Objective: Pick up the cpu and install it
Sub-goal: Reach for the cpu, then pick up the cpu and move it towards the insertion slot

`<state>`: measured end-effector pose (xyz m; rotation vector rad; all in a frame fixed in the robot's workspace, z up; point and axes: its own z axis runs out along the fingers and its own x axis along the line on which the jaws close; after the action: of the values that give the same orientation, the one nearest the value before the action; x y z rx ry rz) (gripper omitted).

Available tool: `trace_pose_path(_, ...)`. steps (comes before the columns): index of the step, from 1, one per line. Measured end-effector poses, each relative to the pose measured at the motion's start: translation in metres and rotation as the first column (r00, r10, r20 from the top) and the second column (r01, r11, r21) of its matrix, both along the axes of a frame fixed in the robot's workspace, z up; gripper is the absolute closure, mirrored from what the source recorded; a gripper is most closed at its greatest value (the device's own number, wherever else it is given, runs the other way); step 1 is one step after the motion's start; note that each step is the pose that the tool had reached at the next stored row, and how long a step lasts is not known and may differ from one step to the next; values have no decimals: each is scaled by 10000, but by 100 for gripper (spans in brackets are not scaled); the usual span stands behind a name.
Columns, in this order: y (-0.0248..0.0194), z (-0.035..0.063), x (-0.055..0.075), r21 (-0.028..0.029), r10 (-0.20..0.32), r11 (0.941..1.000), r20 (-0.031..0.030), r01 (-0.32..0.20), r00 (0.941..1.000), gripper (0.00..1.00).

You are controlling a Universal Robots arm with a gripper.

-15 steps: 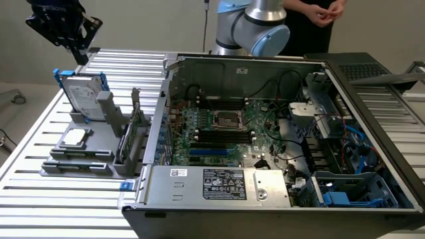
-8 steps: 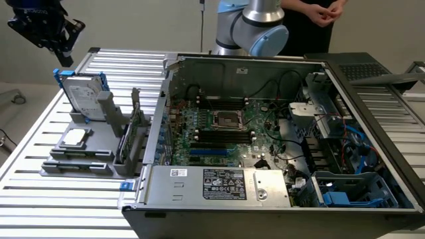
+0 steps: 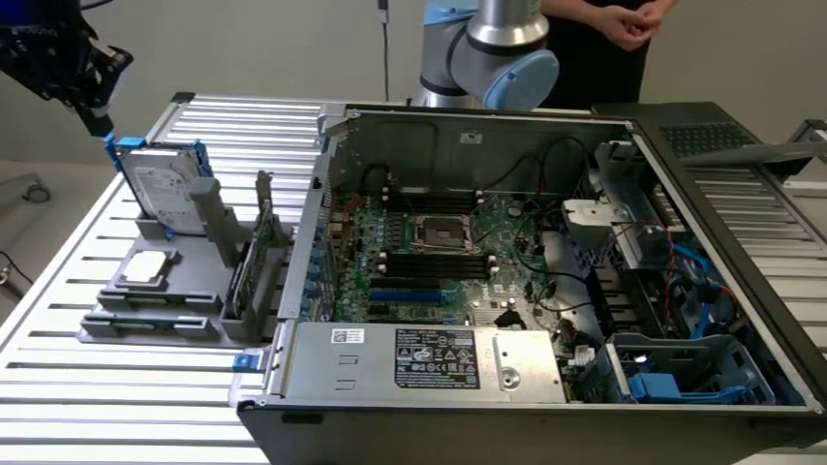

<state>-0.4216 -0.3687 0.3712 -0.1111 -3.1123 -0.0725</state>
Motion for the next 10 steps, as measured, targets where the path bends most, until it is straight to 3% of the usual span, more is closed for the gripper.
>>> trace_pose_path(5, 0, -42, -66, -3, 8, 10000, -46, -8, 10000, 89)
trace_pose_path(10, 0, -43, -66, -1, 7, 10000, -46, -7, 10000, 89)
